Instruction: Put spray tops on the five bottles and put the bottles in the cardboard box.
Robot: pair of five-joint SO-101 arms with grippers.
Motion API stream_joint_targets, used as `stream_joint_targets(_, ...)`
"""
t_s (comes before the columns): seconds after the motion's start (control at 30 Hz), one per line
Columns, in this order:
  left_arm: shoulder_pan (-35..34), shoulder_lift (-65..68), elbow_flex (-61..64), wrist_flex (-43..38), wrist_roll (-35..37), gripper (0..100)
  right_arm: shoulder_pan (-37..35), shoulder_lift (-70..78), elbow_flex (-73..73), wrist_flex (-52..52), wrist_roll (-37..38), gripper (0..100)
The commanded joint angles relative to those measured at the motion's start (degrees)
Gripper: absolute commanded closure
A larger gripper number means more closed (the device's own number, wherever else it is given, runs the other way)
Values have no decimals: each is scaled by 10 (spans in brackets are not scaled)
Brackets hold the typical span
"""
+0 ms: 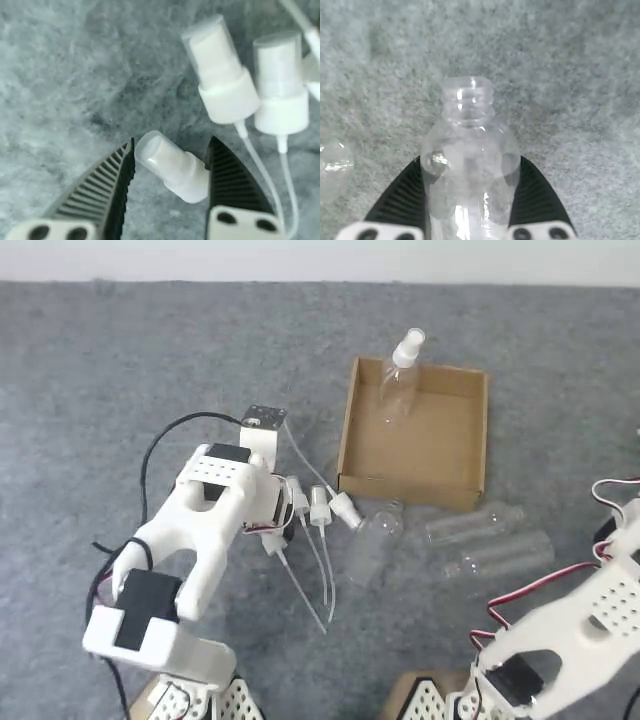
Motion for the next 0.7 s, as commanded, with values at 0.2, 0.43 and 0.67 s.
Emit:
stream_joint_targets(0.2, 4, -5, -21, 11, -25, 814, -7, -46, -31, 8, 6, 991)
stream_joint_targets(0.43, 0, -9, -24, -14, -46, 877, -7, -46, -31, 8, 6, 991)
stream_joint_targets(0.67, -15, -3, -105, -17, -98, 892, -7, -46, -31, 8, 9, 991)
